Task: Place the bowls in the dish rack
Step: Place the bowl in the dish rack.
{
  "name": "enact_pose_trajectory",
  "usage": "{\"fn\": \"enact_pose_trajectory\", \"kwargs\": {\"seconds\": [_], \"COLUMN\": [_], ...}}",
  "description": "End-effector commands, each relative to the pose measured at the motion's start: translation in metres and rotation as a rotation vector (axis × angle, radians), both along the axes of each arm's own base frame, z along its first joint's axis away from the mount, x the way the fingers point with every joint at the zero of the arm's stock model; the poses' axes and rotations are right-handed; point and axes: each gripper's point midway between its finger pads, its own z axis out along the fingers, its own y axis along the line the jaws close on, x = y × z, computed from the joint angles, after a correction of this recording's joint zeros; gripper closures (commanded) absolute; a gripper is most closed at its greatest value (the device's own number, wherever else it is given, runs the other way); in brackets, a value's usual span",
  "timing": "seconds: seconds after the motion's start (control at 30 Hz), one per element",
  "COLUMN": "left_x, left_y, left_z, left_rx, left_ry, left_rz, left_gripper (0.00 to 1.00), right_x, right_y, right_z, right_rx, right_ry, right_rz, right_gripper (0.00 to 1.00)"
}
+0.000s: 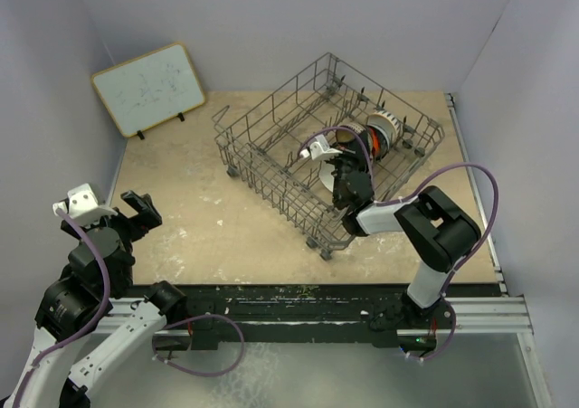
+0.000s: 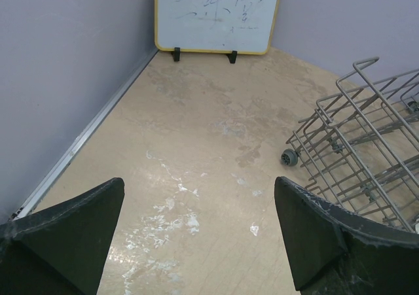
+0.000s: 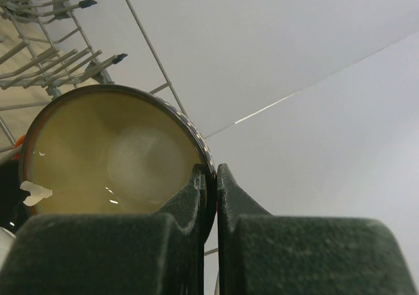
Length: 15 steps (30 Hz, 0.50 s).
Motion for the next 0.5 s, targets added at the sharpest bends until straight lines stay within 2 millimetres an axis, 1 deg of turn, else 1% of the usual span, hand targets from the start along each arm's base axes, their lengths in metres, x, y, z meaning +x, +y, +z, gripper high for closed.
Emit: {"fn": "enact_pose_trajectory", "kwargs": {"seconds": [0.0,0.17,0.3,0.47], "left_x": [0.001,0.001,0.003,0.004], "left_y": [0.000,0.000,-0.002,-0.002], "left_z": [0.003,0.002,0.001,0.001], "left_rx": [-0.024,-0.034,-0.021,-0.023], "left_ry": [-0.024,-0.035,-0.024,-0.032], "left_rz": [0.011,0.010,0.002,0.004], "left_gripper": [0.01,0.01,0.01,0.01], "right_x": [-0.024,-0.023,-0.025,-0.028], "right_y": [0.004,0.004,0.014,0.025], "right_z": [0.025,0.004,-0.013,-0.026], "right_rx": [0.165,0.163,0.136,0.090], "right_ry": [-0.208,-0.134,-0.087,-0.071], "right_rz": [0.010,-0.026,-0.031,-0.033], "right_gripper": [1.00,1.00,1.00,1.00]}}
